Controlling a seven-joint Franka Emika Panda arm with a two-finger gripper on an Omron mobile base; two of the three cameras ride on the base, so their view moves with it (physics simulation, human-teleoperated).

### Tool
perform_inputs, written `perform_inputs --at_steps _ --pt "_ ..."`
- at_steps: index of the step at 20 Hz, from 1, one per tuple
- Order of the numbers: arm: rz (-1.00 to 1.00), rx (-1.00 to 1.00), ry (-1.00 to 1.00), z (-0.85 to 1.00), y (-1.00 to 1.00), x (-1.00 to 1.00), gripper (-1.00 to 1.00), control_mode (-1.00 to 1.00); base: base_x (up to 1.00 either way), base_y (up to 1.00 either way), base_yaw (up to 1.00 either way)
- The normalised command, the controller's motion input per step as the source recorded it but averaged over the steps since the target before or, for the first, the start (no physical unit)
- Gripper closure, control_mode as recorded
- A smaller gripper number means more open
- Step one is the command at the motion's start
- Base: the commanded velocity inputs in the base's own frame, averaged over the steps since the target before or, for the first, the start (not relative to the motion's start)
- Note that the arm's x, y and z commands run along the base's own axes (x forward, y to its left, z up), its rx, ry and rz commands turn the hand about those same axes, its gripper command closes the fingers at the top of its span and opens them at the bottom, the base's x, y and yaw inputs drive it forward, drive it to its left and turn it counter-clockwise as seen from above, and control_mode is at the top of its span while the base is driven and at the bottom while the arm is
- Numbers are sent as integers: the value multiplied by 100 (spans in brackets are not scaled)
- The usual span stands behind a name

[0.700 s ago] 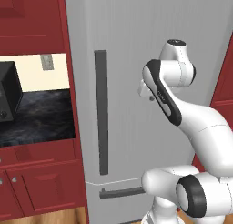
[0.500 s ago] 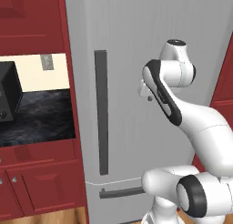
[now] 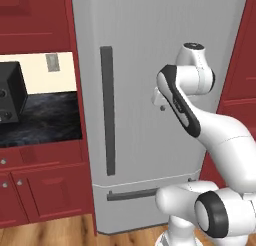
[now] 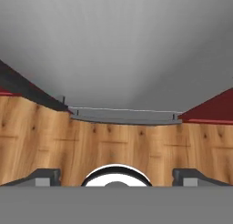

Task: Open the fridge, remove the banana, bell pepper, and shrimp, and place them on any counter.

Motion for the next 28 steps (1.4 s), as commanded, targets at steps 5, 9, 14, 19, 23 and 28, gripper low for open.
perform_inputs --at_steps 5,9,14,19,23,28 --pt "0 0 0 0 0 0 -100 100 -64 43 0" --pt "0 0 0 0 0 0 -100 100 -37 78 0" --pt "0 0 0 0 0 0 -100 100 -29 48 0" --pt "0 0 0 0 0 0 -100 100 -48 3 0" --pt "0 0 0 0 0 0 -100 100 -14 10 -2" --pt "0 0 -21 -21 16 0 -100 -100 0 0 0"
